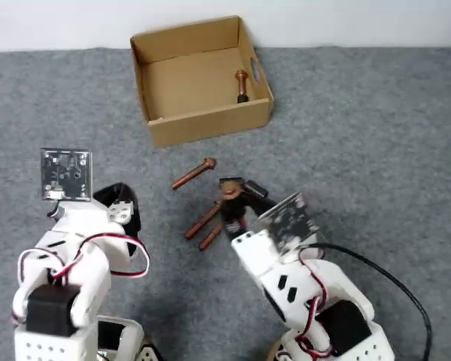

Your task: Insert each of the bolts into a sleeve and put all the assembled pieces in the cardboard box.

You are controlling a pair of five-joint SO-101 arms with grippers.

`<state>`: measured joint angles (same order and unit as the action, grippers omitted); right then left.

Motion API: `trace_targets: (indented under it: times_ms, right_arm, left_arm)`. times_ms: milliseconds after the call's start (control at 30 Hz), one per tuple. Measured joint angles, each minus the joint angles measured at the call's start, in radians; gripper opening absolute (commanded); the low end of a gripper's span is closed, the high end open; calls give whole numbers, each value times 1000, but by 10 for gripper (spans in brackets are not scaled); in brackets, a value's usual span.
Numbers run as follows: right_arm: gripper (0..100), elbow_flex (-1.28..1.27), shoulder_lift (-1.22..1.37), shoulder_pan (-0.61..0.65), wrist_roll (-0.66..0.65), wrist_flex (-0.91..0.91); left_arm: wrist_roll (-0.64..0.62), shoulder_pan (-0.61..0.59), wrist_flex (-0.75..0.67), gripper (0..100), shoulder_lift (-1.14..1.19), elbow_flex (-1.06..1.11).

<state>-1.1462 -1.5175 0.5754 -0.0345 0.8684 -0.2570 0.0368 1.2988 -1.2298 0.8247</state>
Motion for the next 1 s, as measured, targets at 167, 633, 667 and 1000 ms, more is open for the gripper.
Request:
trace_targets:
  times_ms: [167,633,667,1000]
  right_arm:
    - [8,0,0,-84,74,40]
    - [8,109,215,-118,86,41]
    - [8,143,267,-123,86,41]
    - [8,585,842,-147,86,41]
  left_arm:
    - [18,-54,-127,4,-123,229]
    - [100,-64,-230,4,-552,755]
    - [98,-64,-241,4,-552,776]
    - [95,-64,-327,5,-546,867]
